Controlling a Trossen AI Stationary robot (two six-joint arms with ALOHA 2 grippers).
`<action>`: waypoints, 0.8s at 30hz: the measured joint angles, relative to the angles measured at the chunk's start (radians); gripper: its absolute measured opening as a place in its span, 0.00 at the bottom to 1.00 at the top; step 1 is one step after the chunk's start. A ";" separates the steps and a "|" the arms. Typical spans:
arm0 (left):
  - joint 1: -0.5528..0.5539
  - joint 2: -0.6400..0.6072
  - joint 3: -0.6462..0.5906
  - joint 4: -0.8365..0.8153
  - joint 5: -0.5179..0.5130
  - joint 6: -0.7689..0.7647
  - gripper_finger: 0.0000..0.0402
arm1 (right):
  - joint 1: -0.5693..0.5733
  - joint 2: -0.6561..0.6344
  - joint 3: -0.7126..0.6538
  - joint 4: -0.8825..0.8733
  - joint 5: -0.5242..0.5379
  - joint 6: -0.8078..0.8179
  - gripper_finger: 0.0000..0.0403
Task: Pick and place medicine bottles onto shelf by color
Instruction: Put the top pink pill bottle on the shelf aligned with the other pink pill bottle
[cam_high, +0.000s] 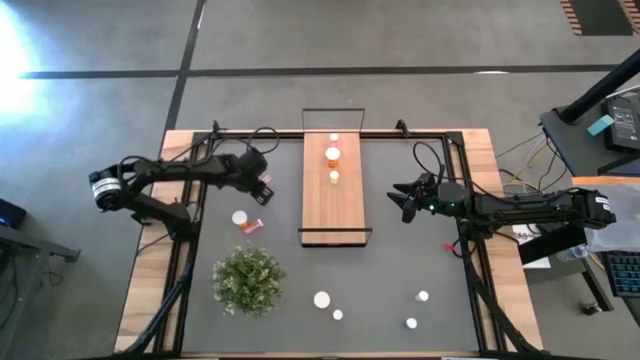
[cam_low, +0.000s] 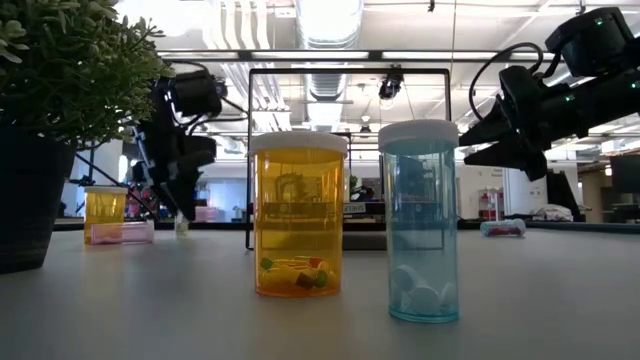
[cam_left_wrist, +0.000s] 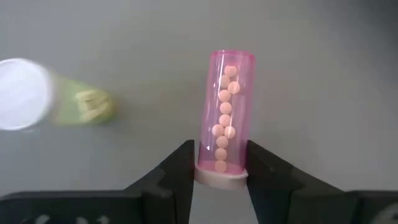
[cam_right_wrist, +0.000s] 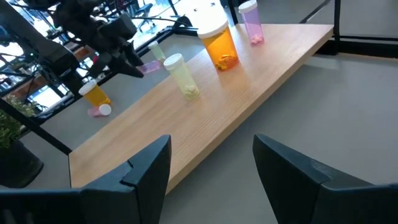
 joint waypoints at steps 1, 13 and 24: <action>-0.007 -0.005 0.002 0.001 0.004 -0.012 0.26 | 0.000 0.000 0.000 0.000 0.000 0.000 0.54; -0.093 -0.061 0.029 0.002 0.045 -0.062 0.25 | 0.000 0.000 0.000 0.000 0.000 0.000 0.54; -0.140 -0.063 0.099 0.002 0.050 -0.059 0.25 | 0.000 0.000 0.000 0.000 0.000 0.000 0.54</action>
